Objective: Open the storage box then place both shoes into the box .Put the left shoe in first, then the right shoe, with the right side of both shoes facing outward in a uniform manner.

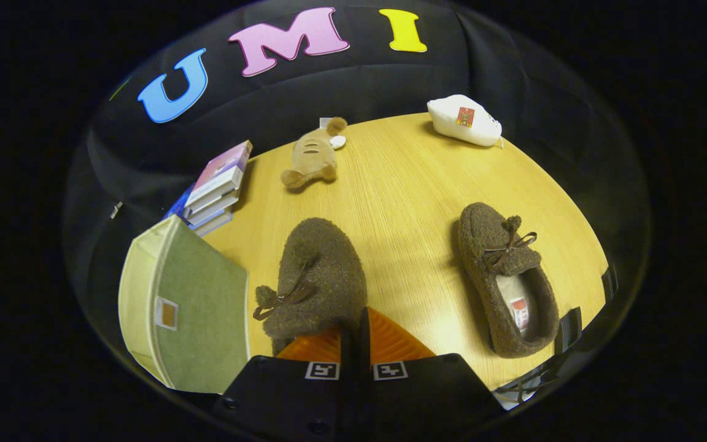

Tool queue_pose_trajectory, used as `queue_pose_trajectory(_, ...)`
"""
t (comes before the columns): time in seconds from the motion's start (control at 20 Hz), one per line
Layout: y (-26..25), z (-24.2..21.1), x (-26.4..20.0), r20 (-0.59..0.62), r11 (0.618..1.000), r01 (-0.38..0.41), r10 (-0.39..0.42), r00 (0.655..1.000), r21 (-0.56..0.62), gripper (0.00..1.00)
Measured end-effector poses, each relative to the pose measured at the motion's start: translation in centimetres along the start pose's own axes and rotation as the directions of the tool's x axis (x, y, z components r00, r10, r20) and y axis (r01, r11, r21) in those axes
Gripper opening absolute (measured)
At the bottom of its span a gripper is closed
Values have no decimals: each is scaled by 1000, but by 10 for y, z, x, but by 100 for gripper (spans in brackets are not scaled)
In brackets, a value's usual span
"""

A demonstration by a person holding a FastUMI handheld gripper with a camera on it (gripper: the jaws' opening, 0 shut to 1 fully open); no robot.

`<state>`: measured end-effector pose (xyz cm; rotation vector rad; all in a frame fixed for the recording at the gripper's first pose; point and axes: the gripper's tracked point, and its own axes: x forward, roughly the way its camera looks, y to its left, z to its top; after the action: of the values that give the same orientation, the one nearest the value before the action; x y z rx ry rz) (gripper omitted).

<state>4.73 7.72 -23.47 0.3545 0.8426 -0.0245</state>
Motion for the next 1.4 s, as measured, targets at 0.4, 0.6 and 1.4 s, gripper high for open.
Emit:
queue_pose_trajectory(0.4,100,65,-79,80,965,-227,218,973,131,5)
queue_pose_trajectory(0.6,148,75,-87,86,951,-292,283,955,104,5)
queue_pose_trajectory(1.4,280,-46,12,-185,972,-209,227,956,109,5)
